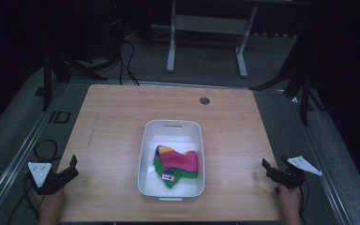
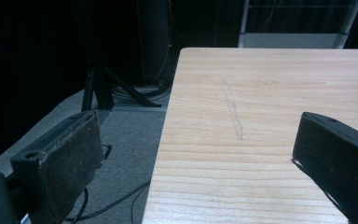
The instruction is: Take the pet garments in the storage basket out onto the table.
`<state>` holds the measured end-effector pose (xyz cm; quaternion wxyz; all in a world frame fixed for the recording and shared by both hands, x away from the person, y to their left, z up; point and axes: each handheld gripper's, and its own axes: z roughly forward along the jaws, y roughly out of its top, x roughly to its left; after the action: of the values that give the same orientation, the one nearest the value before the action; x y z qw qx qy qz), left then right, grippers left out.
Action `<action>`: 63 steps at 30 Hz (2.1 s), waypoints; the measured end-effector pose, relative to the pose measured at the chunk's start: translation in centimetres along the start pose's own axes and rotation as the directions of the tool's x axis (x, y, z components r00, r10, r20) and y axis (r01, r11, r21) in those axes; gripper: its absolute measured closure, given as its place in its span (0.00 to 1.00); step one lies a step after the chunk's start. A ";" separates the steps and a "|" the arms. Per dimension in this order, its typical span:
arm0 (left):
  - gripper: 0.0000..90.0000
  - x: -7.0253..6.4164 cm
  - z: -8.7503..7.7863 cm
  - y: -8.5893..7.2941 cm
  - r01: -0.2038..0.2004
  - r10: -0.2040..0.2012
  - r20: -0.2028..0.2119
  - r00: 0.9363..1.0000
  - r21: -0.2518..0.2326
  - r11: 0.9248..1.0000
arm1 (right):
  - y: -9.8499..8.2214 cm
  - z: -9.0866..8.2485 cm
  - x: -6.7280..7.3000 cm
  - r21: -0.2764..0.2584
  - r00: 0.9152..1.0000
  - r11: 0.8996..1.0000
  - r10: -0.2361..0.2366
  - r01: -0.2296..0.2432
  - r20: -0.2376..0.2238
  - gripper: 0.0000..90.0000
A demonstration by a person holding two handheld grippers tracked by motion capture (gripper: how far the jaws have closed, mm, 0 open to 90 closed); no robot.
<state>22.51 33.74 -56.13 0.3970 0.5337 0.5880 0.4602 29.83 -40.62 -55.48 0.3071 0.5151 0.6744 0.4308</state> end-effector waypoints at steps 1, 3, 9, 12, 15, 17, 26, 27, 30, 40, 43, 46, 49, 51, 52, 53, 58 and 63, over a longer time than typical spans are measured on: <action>0.02 0.0 0.0 0.0 0.002 -0.002 0.001 1.000 0.003 1.000 | 0.0 0.0 0.0 0.003 1.000 1.000 0.001 -0.001 -0.003 0.15; 0.02 0.0 0.1 0.0 0.001 -0.001 0.003 1.000 0.004 1.000 | 0.0 0.1 0.0 0.009 1.000 1.000 -0.003 0.003 -0.012 0.15; 0.02 0.2 0.0 0.1 0.022 -0.022 0.011 1.000 0.005 1.000 | 0.4 0.9 0.0 0.076 0.997 0.996 -0.039 0.044 -0.071 0.17; 0.02 0.4 -0.1 0.0 0.032 -0.032 0.023 0.999 -0.009 0.999 | 0.6 1.2 -0.6 0.112 0.982 0.991 -0.056 0.077 -0.179 0.17; 0.02 0.6 -0.1 0.0 0.046 -0.046 0.031 0.998 -0.013 0.999 | 0.9 1.3 -1.0 0.168 0.961 0.976 -0.089 0.135 -0.260 0.17; 0.02 0.6 -0.2 0.0 0.049 -0.048 0.035 0.998 -0.014 0.999 | 1.0 1.5 -1.1 0.208 0.940 0.958 -0.124 0.197 -0.318 0.17; 0.02 0.5 -0.1 0.0 0.040 -0.040 0.039 0.998 -0.013 0.999 | 1.3 1.5 0.7 0.249 0.821 0.879 -0.231 0.406 -0.522 0.17; 0.02 0.5 -0.1 0.0 0.040 -0.040 0.039 0.998 -0.013 0.999 | 1.3 1.5 0.7 0.249 0.821 0.879 -0.231 0.406 -0.522 0.17; 0.02 0.5 -0.1 0.0 0.044 -0.043 0.040 0.998 -0.012 0.999 | 1.9 1.8 1.8 0.274 0.783 0.863 -0.197 0.424 -0.590 0.17; 0.02 0.5 -0.1 0.0 0.042 -0.042 0.044 0.998 -0.011 0.999 | 4.2 2.2 4.7 0.275 0.708 0.828 -0.193 0.489 -0.679 0.16; 0.02 0.5 -0.1 0.0 0.042 -0.042 0.044 0.998 -0.012 0.999 | 4.7 2.3 5.7 0.272 0.689 0.812 -0.205 0.516 -0.696 0.16; 0.02 0.5 -0.1 0.0 0.041 -0.040 0.044 0.998 -0.013 0.999 | 5.5 2.3 6.9 0.248 0.665 0.800 -0.234 0.547 -0.709 0.16; 0.02 0.5 -0.1 0.0 0.041 -0.040 0.045 0.998 -0.012 0.999 | 6.3 2.3 8.0 0.228 0.645 0.783 -0.267 0.578 -0.716 0.16; 0.02 0.5 -0.1 0.0 0.042 -0.041 0.047 0.998 -0.013 0.999 | 6.9 2.3 8.8 0.216 0.635 0.777 -0.282 0.591 -0.719 0.16; 0.02 0.5 -0.1 0.0 0.042 -0.041 0.047 0.998 -0.012 0.999 | 7.3 2.3 9.1 0.212 0.631 0.775 -0.288 0.596 -0.720 0.16; 0.02 0.5 -0.1 0.0 0.042 -0.042 0.047 0.998 -0.012 0.999 | 7.6 2.3 9.5 0.205 0.626 0.772 -0.296 0.602 -0.722 0.16; 0.02 0.5 -0.1 0.0 0.043 -0.042 0.049 0.998 -0.013 0.999 | 9.4 2.3 11.0 0.178 0.606 0.770 -0.313 0.612 -0.731 0.17; 0.02 0.5 -0.1 0.0 0.042 -0.041 0.045 0.998 -0.012 0.999 | 11.1 2.6 12.6 0.164 0.578 0.755 -0.323 0.635 -0.749 0.18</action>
<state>22.36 34.23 -56.11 0.4231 0.5290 0.5870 0.4433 33.32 -26.79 -46.32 0.0280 0.1649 0.9287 0.3311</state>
